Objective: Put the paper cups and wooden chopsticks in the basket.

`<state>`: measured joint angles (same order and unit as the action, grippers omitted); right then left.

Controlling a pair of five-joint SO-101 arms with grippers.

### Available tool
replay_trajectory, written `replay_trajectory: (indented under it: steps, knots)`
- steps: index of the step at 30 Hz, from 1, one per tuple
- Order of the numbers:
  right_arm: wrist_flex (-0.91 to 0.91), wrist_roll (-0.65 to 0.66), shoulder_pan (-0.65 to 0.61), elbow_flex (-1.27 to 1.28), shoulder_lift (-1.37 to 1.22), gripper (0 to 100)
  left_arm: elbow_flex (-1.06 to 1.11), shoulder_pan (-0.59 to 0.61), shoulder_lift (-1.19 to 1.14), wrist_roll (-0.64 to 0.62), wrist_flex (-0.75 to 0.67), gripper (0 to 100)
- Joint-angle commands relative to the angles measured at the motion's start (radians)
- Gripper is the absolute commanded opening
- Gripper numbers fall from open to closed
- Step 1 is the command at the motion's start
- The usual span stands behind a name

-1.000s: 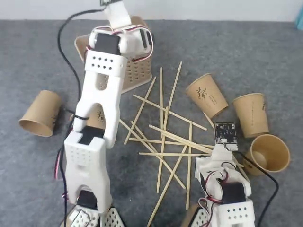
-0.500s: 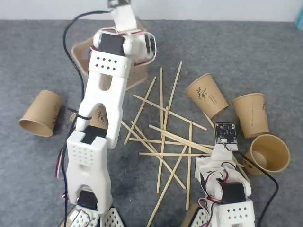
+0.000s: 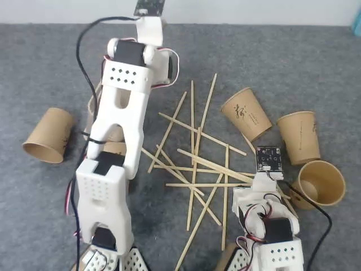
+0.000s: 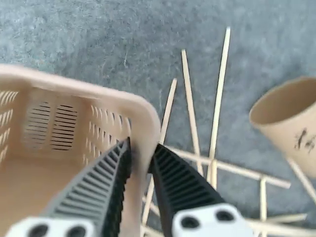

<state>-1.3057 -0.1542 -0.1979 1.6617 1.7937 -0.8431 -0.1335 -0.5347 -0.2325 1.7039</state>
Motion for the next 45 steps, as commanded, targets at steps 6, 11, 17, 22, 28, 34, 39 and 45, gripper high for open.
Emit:
replay_trajectory:
  steps: [6, 11, 17, 22, 28, 34, 39, 45]
  knots:
    - [-0.002, -0.003, 0.013, 0.02, 0.019, 0.6, 0.38, -0.127, 0.376, 0.292, 0.049, 1]
    - [-0.002, -0.003, 0.015, 0.02, 0.019, 0.6, 0.493, -0.198, 0.517, 0.434, 0.049, 1]
    - [-0.002, -0.003, 0.048, 0.02, 0.019, 0.6, 0.648, -0.229, 0.6, 0.62, 0.049, 1]
    - [-0.002, -0.003, 0.048, 0.02, 0.019, 0.6, 0.662, -0.192, 0.624, 0.637, 0.021, 1]
    - [-0.002, -0.003, 0.048, 0.02, 0.019, 0.6, 0.661, -0.129, 0.631, 0.637, 0.008, 19]
    - [-0.002, -0.003, 0.048, 0.02, 0.019, 0.6, 0.593, -0.052, 0.638, 0.632, 0.017, 34]
    - [-0.002, -0.003, 0.048, 0.02, 0.019, 0.6, 0.518, 0.028, 0.74, 0.552, 0.051, 29]
    - [-0.002, -0.003, 0.048, 0.02, 0.019, 0.6, 0.526, 0.176, 0.996, 0.454, 0.051, 28]
